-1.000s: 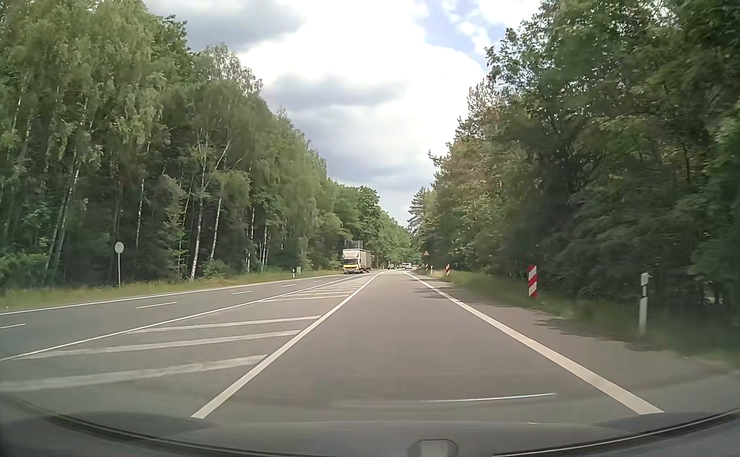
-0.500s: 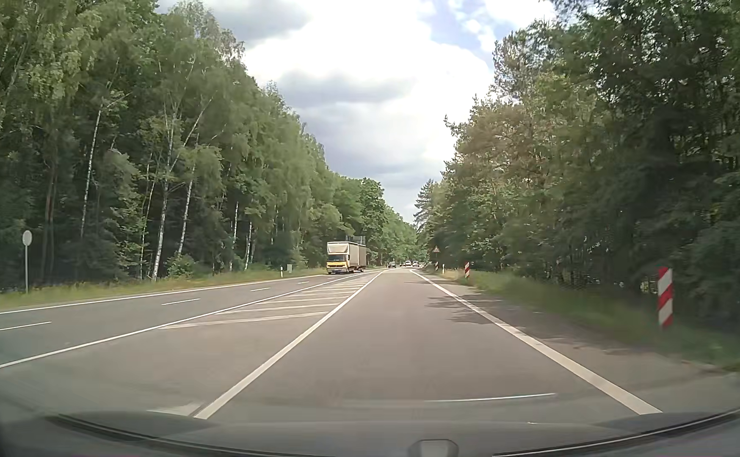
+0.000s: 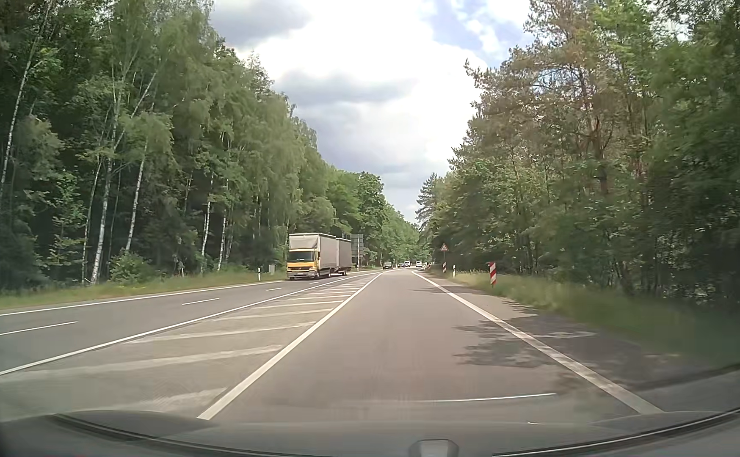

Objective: Follow the waypoints while adhering to traffic rules and regulations

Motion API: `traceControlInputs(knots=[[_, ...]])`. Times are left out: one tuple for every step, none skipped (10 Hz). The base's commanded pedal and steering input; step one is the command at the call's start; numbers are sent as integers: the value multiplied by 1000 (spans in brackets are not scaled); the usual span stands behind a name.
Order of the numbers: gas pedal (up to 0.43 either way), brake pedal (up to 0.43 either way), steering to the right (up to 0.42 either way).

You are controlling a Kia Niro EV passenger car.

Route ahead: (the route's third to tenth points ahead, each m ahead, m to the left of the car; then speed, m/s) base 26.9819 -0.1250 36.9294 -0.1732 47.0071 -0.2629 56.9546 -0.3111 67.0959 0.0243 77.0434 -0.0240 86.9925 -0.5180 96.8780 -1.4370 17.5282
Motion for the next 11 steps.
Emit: traceControlInputs(knots=[[47,37,2],[47,30,2],[47,30,2],[47,37,2],[47,37,2],[47,37,3],[47,37,3],[47,37,3],[47,37,3],[47,30,2],[47,37,2]])
